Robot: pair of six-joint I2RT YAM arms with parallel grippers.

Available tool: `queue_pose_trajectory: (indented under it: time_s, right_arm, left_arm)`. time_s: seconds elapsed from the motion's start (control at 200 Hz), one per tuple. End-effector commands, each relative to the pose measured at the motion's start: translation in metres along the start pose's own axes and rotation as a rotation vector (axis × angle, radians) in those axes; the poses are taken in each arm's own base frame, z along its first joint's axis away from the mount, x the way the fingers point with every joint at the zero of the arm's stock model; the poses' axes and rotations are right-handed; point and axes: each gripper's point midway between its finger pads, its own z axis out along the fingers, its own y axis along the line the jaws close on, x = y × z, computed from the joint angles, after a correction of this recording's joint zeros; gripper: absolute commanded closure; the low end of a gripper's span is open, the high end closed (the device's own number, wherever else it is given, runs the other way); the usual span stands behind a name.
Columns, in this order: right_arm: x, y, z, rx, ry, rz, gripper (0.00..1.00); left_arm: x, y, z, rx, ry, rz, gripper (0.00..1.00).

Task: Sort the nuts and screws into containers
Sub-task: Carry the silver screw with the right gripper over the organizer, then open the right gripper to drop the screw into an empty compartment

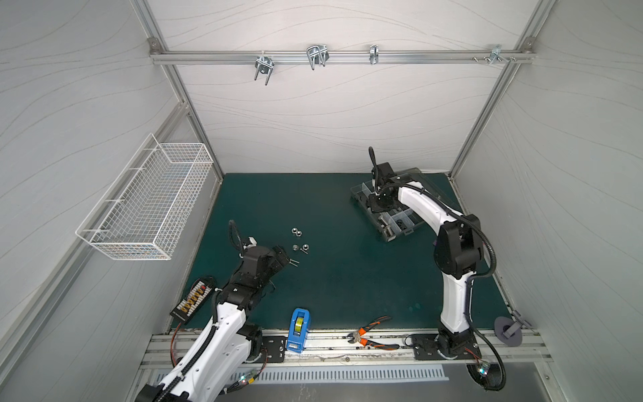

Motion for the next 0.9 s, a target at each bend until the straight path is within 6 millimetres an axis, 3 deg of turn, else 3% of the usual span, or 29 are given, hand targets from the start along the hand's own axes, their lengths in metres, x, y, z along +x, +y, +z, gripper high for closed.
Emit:
queue_pose_trajectory:
  time_s: [0.0,0.23,0.685,0.895]
  right_arm:
    - [-0.009,-0.019,-0.011,0.026,-0.015,0.004,1.00]
    - [-0.011,-0.046,0.008,0.057,0.024,0.040,1.00]
    - [-0.003,-0.064,0.040,0.080,0.098,0.056,1.00]
    - [0.003,-0.066,0.048,0.082,0.122,0.054,0.85]
  left_arm:
    - [-0.013,-0.011,-0.003,0.031,-0.043,-0.014,0.00]
    - [-0.013,-0.011,-0.002,0.028,-0.044,-0.010,0.01]
    - [-0.016,-0.012,-0.005,0.021,-0.048,-0.014,0.00]
    - [-0.017,-0.011,-0.004,-0.010,-0.030,-0.010,0.00]
